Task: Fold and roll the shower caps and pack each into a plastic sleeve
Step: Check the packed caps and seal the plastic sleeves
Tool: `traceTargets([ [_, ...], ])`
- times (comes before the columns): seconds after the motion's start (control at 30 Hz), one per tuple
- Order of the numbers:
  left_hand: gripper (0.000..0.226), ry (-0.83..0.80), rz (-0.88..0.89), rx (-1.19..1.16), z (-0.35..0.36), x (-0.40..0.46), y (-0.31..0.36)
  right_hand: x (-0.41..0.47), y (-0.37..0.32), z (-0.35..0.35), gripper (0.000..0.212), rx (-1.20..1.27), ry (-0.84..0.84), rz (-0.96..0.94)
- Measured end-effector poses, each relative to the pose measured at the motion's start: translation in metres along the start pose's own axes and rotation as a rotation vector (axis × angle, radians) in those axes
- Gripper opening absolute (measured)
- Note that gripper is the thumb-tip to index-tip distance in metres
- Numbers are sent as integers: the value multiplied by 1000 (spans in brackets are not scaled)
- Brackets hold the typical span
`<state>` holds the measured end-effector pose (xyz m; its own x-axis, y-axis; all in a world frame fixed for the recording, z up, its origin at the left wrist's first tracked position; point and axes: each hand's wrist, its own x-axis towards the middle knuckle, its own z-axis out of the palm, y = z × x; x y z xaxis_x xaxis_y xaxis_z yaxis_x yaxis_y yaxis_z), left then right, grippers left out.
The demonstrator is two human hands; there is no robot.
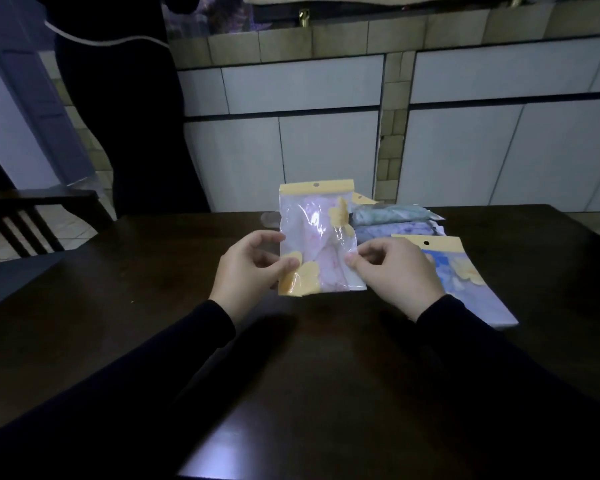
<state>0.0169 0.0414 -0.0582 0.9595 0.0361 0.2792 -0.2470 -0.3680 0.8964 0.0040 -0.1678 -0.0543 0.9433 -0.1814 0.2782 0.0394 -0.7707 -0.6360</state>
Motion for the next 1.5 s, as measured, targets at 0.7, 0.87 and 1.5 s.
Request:
traceTargets([
  [0.7, 21, -307, 19, 271, 104, -14, 3, -28, 79, -79, 34, -267, -141, 45],
  [0.87, 26, -364, 90, 358, 113, -20, 10, -30, 80, -89, 37, -369, -158, 107],
  [1.5, 57, 40, 142, 538, 13, 85, -48, 73, -41, -4, 26, -423, -164, -249],
])
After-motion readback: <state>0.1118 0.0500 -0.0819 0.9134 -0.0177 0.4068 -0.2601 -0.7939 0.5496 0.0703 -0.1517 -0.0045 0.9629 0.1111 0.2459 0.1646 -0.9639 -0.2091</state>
